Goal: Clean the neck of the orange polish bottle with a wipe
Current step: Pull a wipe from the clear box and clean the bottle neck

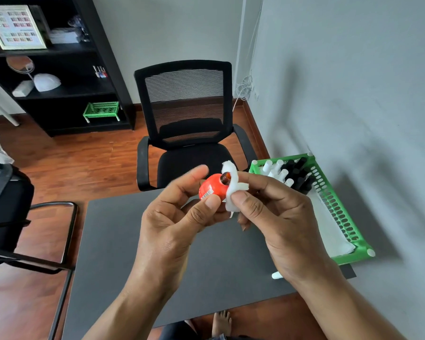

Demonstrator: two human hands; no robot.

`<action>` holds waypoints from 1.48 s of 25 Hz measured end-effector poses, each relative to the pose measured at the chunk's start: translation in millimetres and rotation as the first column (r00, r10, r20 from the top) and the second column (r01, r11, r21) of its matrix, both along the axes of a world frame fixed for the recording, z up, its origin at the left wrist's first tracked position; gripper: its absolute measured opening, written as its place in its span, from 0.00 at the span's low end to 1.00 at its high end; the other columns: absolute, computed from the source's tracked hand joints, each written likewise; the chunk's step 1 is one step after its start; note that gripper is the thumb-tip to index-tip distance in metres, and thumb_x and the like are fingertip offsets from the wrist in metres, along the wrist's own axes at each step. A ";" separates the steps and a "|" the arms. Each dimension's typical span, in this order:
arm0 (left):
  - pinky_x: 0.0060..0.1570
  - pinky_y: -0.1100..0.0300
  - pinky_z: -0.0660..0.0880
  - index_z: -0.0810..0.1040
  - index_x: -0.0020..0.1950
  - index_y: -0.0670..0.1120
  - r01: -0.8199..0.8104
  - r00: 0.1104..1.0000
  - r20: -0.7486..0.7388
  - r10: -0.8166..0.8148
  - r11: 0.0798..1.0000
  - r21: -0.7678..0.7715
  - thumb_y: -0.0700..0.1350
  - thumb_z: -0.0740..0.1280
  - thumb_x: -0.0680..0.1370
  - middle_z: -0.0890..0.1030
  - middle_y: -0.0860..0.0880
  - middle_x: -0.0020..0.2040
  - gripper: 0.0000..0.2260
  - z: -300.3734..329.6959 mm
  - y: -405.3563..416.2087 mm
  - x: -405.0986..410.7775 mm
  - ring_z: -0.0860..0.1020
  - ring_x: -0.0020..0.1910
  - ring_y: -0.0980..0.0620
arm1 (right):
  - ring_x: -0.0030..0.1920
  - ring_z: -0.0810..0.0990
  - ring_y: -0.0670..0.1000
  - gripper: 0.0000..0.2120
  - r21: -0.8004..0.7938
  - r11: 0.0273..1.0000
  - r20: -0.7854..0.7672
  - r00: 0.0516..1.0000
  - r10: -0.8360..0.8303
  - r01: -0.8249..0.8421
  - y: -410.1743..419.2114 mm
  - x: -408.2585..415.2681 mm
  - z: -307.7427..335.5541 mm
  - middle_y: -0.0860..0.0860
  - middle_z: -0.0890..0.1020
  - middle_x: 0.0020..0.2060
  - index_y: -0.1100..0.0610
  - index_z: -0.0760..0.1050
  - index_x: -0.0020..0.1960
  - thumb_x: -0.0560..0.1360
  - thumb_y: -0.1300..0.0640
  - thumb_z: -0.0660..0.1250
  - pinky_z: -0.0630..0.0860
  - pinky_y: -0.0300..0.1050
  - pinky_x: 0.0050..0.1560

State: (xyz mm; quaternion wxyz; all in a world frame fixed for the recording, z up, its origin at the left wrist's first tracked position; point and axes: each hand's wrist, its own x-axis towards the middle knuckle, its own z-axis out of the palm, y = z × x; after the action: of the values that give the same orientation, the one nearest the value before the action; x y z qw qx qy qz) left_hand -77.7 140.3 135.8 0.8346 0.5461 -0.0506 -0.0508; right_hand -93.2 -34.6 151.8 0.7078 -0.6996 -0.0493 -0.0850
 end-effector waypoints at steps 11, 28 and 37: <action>0.48 0.52 0.84 0.84 0.63 0.46 0.082 0.991 0.098 -0.086 0.996 0.046 0.47 0.80 0.73 0.87 0.43 0.53 0.19 6.1 -1.3 2.3 0.87 0.47 0.43 | 0.36 0.81 0.44 0.09 -0.045 0.999 0.125 0.992 -0.012 0.017 -3.2 2.3 4.2 0.47 0.85 0.39 0.47 0.86 0.57 0.78 0.53 0.71 0.80 0.36 0.36; 0.40 0.50 0.82 0.81 0.59 0.41 0.228 0.972 -0.025 -0.232 0.969 -0.096 0.53 0.76 0.76 0.78 0.24 0.50 0.19 8.4 -11.0 5.9 0.83 0.35 0.45 | 0.30 0.74 0.46 0.07 0.648 0.755 -0.237 0.914 0.329 -0.104 -20.8 18.7 -4.4 0.50 0.80 0.35 0.55 0.84 0.44 0.78 0.55 0.70 0.72 0.40 0.31; 0.33 0.52 0.81 0.79 0.59 0.40 0.183 0.978 -0.087 -0.188 0.981 -0.058 0.50 0.69 0.82 0.78 0.32 0.45 0.14 11.8 -24.9 7.6 0.77 0.30 0.48 | 0.35 0.78 0.46 0.16 0.148 0.977 -0.044 0.986 0.159 -0.151 -37.4 12.4 -9.3 0.51 0.83 0.38 0.48 0.86 0.59 0.75 0.42 0.74 0.77 0.39 0.37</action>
State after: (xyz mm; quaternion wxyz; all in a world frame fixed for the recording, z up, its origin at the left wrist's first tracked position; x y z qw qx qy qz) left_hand -70.1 115.3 147.6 0.8412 0.5150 -0.0639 -0.1522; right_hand -80.8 -72.0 142.5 0.7620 -0.6428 -0.0775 -0.0133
